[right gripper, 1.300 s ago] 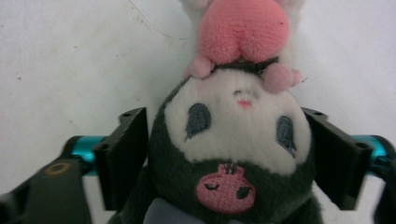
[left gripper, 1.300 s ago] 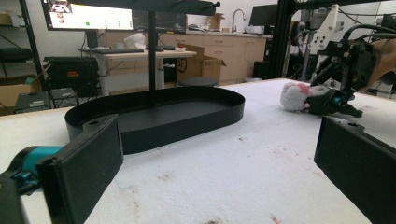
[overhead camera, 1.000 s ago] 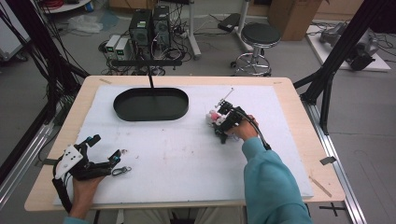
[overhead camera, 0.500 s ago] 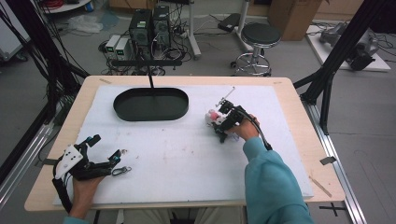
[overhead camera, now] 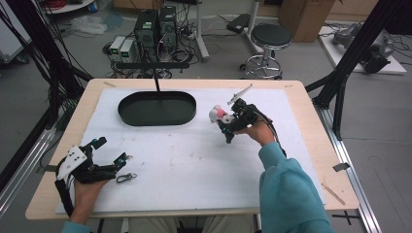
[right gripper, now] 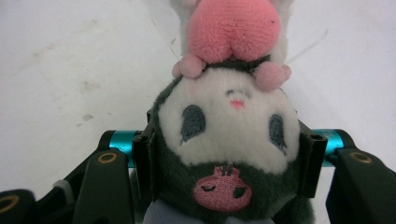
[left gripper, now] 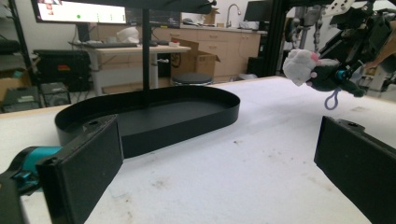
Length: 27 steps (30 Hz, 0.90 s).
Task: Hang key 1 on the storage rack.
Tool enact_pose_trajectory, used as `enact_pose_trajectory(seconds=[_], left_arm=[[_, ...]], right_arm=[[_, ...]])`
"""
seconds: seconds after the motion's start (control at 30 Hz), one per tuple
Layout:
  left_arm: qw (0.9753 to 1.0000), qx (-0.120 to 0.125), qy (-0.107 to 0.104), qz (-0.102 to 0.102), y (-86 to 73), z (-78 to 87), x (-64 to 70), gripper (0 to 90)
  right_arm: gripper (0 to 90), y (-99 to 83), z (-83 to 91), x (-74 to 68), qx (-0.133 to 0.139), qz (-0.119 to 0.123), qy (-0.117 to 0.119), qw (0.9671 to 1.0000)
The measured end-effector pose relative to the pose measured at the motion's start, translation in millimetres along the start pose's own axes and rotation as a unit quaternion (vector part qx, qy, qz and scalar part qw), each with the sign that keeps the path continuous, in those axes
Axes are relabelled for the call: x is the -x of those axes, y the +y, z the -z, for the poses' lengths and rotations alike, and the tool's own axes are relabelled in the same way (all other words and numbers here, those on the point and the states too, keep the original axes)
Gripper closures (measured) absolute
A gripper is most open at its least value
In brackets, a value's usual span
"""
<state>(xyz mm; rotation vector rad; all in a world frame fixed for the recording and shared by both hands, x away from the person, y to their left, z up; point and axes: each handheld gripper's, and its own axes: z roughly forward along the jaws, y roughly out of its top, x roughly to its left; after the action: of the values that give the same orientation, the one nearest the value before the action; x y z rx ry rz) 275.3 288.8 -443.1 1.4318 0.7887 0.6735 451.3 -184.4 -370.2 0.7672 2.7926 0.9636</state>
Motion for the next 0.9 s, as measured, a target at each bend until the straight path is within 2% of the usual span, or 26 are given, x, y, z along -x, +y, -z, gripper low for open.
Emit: enact_pose_trajectory(seconds=[0.17,0.27,0.4,0.47,0.53,0.57,0.6,0.67,0.7,0.73,0.77,0.8,0.9], left_arm=[[0.9997,-0.012,-0.019,0.006,11.3,-5.0,-1.5,1.7],[0.9991,-0.02,-0.036,0.002,20.9,-9.9,-0.7,1.7],[0.9974,-0.031,-0.065,-0.004,37.4,-19.9,-0.6,1.7],[0.9962,-0.035,-0.08,-0.006,46.9,-26.6,-0.1,1.7],[0.9947,-0.038,-0.095,-0.011,56.3,-33.4,0.7,1.7],[0.9939,-0.042,-0.101,-0.014,60.6,-36.9,1.7,1.7],[0.9927,-0.05,-0.107,-0.021,64.9,-40.7,2.6,1.7],[0.9906,-0.06,-0.117,-0.037,72.4,-47.8,5.4,1.7],[0.9882,-0.069,-0.126,-0.054,79.2,-54.6,8.4,1.7],[0.9882,-0.069,-0.126,-0.054,79.2,-54.6,8.4,1.7],[0.9872,-0.071,-0.131,-0.058,82.1,-57.4,9.9,1.7],[0.9863,-0.073,-0.134,-0.062,85.0,-60.2,11.0,1.7],[0.9823,-0.081,-0.154,-0.07,92.6,-68.5,15.2,1.7]], right_arm=[[41.4,2.9,7.8,-7.8,0.022,0.017,0.014,0.9995],[41.4,4.7,11.3,-12.9,0.036,0.03,0.025,0.9986],[41.2,8.1,14.4,-22.0,0.056,0.053,0.04,0.9962],[41.3,8.8,15.4,-24.0,0.059,0.055,0.043,0.9958],[41.2,11.4,18.9,-28.9,0.072,0.07,0.051,0.9936],[41.2,11.4,18.9,-28.9,0.072,0.07,0.051,0.9936],[41.3,13.3,21.5,-32.5,0.081,0.079,0.055,0.992],[41.3,14.1,22.8,-34.5,0.084,0.082,0.057,0.9914],[41.2,15.9,24.7,-38.0,0.089,0.091,0.061,0.99],[41.3,16.5,25.5,-40.4,0.092,0.094,0.061,0.9895],[41.3,16.5,25.5,-40.4,0.092,0.094,0.061,0.9895],[41.3,17.6,26.3,-44.8,0.096,0.103,0.065,0.9879],[41.2,19.3,27.5,-51.4,0.099,0.114,0.069,0.9861]])
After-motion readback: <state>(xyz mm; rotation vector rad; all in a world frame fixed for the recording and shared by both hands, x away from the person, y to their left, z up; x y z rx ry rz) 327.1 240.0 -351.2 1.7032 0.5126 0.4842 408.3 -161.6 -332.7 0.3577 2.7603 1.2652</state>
